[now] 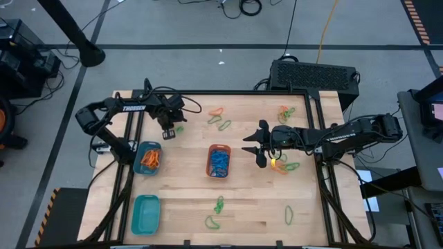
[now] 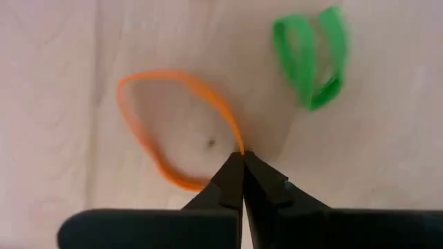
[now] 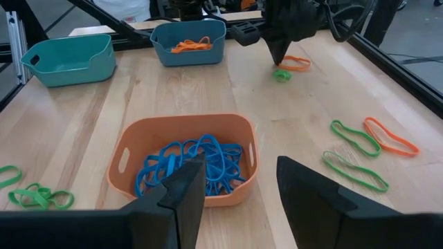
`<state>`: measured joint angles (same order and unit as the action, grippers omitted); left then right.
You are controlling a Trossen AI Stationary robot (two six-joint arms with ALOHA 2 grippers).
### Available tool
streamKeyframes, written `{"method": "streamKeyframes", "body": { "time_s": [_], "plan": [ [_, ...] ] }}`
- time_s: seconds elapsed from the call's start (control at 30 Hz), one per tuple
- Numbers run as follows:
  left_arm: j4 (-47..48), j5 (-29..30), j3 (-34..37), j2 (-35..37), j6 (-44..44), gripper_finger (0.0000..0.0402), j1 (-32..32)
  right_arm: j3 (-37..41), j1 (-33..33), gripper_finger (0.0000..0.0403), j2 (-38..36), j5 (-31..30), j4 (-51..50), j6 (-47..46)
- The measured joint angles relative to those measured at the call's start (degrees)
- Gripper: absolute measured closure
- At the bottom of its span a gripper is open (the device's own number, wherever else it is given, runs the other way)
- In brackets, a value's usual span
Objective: Sort rubber bands into baskets
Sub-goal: Put the orange rubber band into the blue bin
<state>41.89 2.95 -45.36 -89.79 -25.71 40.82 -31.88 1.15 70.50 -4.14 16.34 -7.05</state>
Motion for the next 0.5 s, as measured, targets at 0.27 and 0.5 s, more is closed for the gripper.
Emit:
{"method": "streamKeyframes", "body": {
  "time_s": [0.27,0.5],
  "plan": [
    [5.83,-0.68,-3.88,4.91,5.48,0.0399,-4.98,0.00,-0.01,0.0234,0.02,0.00,0.02,-0.84],
    [15.87,-1.48,-9.73,12.82,16.52,0.0400,-14.70,0.00,-0.01,0.0234,0.01,0.00,0.04,-1.05]
  ]
}}
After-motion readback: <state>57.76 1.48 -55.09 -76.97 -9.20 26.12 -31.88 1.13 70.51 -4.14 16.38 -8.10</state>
